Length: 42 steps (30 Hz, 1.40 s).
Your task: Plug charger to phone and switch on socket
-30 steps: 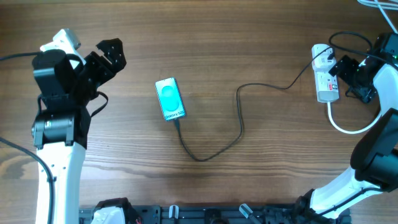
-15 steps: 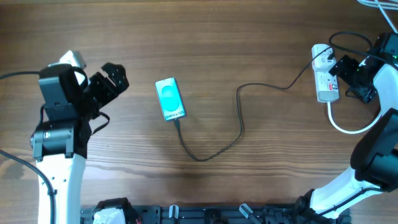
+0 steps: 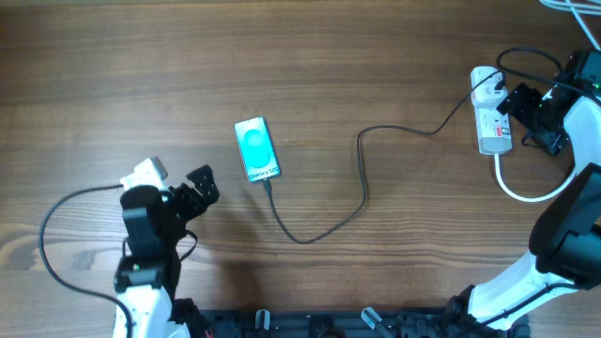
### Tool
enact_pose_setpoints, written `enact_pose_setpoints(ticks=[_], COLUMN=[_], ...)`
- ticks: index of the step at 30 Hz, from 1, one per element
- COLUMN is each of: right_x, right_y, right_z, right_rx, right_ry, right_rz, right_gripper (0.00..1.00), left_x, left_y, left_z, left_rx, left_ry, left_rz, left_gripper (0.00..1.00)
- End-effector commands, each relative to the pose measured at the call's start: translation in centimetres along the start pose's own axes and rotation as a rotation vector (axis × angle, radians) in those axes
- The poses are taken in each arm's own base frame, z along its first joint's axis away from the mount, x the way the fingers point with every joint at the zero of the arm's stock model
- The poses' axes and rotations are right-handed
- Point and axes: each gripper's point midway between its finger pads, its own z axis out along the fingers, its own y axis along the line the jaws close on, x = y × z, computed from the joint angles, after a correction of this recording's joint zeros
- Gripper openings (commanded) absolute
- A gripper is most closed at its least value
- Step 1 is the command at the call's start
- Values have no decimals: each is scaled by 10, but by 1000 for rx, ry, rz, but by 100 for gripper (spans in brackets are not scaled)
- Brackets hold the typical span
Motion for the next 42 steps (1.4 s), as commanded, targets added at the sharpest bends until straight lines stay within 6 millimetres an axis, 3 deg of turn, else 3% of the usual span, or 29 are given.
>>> enact_pose_setpoints(ticks=[1,15,25,30,35,42], right_x=[-9,-9,-9,-9,-9,-9], right_y=[0,0,0,0,0,0], right_z=[-8,-8,-8,-8,-8,-8], right_rx=[8,8,8,8,8,8], right_ry=[-34,-34,-34,-34,-34,-34], right_rz=[-18,-18,-18,-18,-18,-18], right_gripper=[100,100,100,100,100,100], left_x=[4,1,17,-6,-34,-32], left_y=[0,1,10,-6,-31,-37], left_z=[-5,-21,-24,-40,-71,-72], left_rx=[66,80,66,128,225,232], left_ry=[-102,-204,-185,-309,-496,-501], left_rz=[38,158,157,176,221,291], left_gripper=[100,100,100,100,100,100])
